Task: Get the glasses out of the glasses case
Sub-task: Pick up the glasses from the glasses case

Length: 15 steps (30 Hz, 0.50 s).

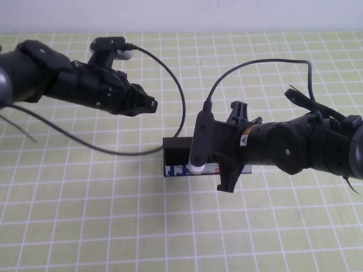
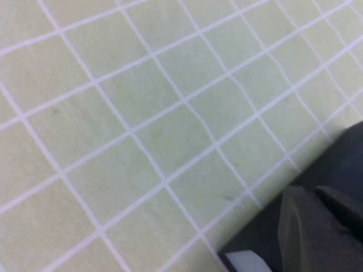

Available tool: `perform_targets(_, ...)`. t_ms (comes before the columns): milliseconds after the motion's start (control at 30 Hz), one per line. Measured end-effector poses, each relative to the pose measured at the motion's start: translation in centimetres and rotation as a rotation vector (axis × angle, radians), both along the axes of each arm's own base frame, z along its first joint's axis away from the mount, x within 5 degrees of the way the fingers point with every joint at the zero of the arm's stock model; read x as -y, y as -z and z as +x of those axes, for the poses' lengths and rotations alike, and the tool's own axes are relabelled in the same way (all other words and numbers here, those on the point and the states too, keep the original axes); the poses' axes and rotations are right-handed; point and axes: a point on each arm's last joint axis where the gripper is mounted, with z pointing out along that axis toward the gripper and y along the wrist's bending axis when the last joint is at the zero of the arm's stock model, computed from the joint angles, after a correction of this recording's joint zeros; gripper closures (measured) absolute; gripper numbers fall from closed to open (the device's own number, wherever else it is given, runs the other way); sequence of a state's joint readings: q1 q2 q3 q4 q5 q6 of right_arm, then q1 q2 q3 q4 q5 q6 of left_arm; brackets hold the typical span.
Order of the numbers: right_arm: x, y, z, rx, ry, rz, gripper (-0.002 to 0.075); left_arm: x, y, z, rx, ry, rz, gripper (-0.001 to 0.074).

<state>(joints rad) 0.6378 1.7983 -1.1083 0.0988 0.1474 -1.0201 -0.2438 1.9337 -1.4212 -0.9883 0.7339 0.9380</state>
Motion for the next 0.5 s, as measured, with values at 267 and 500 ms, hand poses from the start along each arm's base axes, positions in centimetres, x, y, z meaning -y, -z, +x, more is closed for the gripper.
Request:
perform_targets(267,0.0,0.0,0.0,0.000,0.000,0.000,0.0722,-0.3,0.1,-7.7,0.289,0.254,-0.131,0.0739)
perform_targets(500,0.0,0.0,0.0,-0.001,0.000,-0.001,0.0723,-0.1,3.0,-11.5,0.292,0.444,-0.238,0.0739)
